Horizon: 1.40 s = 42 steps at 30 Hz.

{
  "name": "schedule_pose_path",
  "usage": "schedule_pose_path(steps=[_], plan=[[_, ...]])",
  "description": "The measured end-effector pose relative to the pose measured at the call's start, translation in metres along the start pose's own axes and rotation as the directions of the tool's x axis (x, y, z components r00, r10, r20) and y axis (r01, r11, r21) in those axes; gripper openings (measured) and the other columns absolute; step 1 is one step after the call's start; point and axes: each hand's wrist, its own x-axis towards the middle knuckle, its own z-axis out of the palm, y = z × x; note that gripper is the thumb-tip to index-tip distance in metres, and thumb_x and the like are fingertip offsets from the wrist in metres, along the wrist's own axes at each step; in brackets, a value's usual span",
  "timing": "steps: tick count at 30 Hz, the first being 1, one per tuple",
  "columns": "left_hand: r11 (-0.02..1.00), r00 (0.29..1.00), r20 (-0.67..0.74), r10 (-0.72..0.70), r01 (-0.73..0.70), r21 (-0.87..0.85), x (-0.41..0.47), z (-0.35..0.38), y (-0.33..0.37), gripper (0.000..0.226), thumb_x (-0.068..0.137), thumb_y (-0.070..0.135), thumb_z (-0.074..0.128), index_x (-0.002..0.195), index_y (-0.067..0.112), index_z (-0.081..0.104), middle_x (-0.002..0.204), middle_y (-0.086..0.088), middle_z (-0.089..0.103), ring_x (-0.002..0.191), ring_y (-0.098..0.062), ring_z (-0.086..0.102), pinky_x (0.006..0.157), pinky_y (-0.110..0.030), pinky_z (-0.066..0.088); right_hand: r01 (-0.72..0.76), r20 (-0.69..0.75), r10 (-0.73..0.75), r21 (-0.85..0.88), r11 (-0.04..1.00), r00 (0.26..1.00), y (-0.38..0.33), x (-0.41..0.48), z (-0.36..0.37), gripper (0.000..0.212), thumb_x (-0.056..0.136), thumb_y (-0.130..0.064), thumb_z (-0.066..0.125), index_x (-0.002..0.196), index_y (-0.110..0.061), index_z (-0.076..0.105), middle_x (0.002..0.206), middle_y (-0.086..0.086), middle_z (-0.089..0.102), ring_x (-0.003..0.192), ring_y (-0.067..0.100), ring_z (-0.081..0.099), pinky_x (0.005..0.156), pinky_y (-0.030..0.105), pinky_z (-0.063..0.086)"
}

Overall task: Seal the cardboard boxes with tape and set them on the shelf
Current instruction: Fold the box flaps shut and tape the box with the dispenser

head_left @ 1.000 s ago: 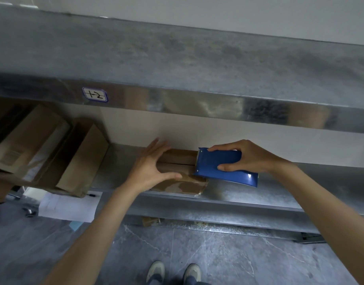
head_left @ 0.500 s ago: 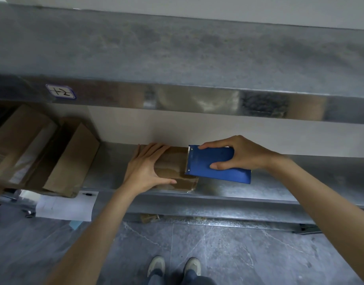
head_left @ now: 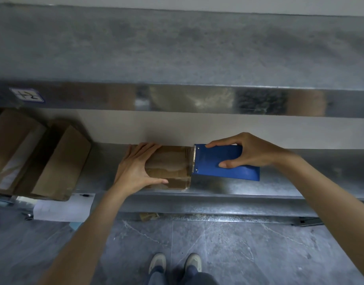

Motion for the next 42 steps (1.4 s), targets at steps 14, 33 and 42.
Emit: schedule_pose_path(steps=[14,33,42], plan=[[0.999,0.999,0.030,-0.031,0.031,0.011,0.001,-0.001,0.000,0.111,0.053,0.087,0.062,0.148,0.035,0.038,0.148,0.010,0.045,0.139,-0.014,0.038,0.121,-0.051,0.021,-0.069,0.008,0.069,0.016,0.998,0.998,0.023,-0.006,-0.001,0.050,0.080,-0.037,0.080,0.123,-0.054,0.061,0.128,-0.037,0.053,0.115,-0.015,0.052,0.097,0.011,0.044],[0.999,0.999,0.026,-0.039,0.039,-0.001,0.002,0.000,0.003,0.113,0.051,0.091,0.056,0.146,0.032,0.042,0.147,0.007,0.047,0.138,-0.014,0.036,0.120,-0.051,0.023,-0.187,-0.012,0.195,-0.343,0.920,0.981,-0.034,0.039,0.022,0.047,0.075,-0.055,0.077,0.119,-0.057,0.061,0.116,-0.017,0.068,0.103,0.012,0.061,0.092,0.037,0.050],[0.999,0.997,0.070,-0.033,0.035,-0.018,0.003,-0.004,0.003,0.120,0.047,0.091,0.062,0.149,0.032,0.040,0.151,0.009,0.043,0.142,-0.015,0.033,0.122,-0.044,0.013,-0.332,-0.302,0.191,-0.533,0.779,0.934,-0.011,0.027,0.075,0.058,0.088,-0.055,0.063,0.142,-0.048,0.044,0.121,0.000,0.067,0.101,0.024,0.063,0.074,0.030,0.048]])
